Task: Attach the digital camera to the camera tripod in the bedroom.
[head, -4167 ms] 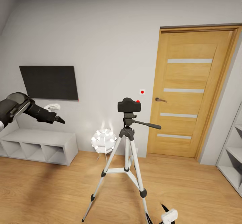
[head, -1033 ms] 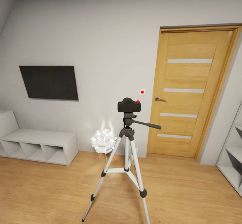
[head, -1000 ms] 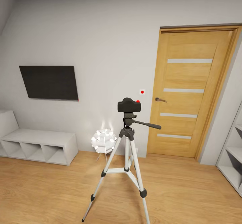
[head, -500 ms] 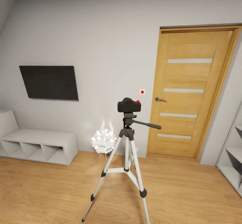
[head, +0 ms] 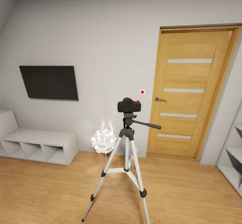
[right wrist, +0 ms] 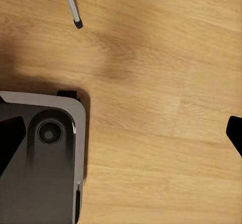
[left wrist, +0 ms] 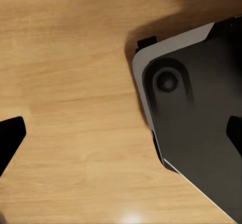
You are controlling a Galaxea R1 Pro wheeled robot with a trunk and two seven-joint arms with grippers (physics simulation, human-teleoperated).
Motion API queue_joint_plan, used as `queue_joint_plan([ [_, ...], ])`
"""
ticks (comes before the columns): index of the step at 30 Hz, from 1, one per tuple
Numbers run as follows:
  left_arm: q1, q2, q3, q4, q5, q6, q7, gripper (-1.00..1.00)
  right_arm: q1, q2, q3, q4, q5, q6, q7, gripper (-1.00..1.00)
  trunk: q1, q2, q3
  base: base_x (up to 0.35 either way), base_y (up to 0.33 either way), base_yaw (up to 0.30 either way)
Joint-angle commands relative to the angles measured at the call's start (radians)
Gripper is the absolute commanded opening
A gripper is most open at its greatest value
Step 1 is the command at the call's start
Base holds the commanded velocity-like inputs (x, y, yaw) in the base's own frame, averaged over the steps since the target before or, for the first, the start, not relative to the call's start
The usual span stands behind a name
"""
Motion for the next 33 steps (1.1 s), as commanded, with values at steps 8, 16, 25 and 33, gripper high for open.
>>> queue_joint_plan([
  [8,0.008,-0.033,-0.008,-0.002,0.01,-0.008,0.138,1.0,-0.001,0.0,0.007,0.005,0.005,-0.006,-0.006,1.0,0.0,-0.001,0.0,0.0,0.0,0.0],
  [16,0.015,-0.066,-0.006,-0.002,0.01,-0.01,0.247,1.0,-0.001,0.0,0.007,0.005,0.005,-0.007,-0.006,1.0,0.0,-0.001,0.0,0.0,0.0,0.0],
  [25,0.023,-0.088,0.002,-0.002,0.015,-0.008,0.286,1.0,-0.001,0.0,0.007,0.005,0.005,-0.007,-0.006,1.0,0.0,-0.001,0.0,0.0,0.0,0.0],
  [33,0.041,-0.114,0.008,-0.002,0.072,-0.004,0.32,1.0,-0.001,0.0,0.007,0.005,0.005,-0.007,-0.006,1.0,0.0,-0.001,0.0,0.0,0.0,0.0],
])
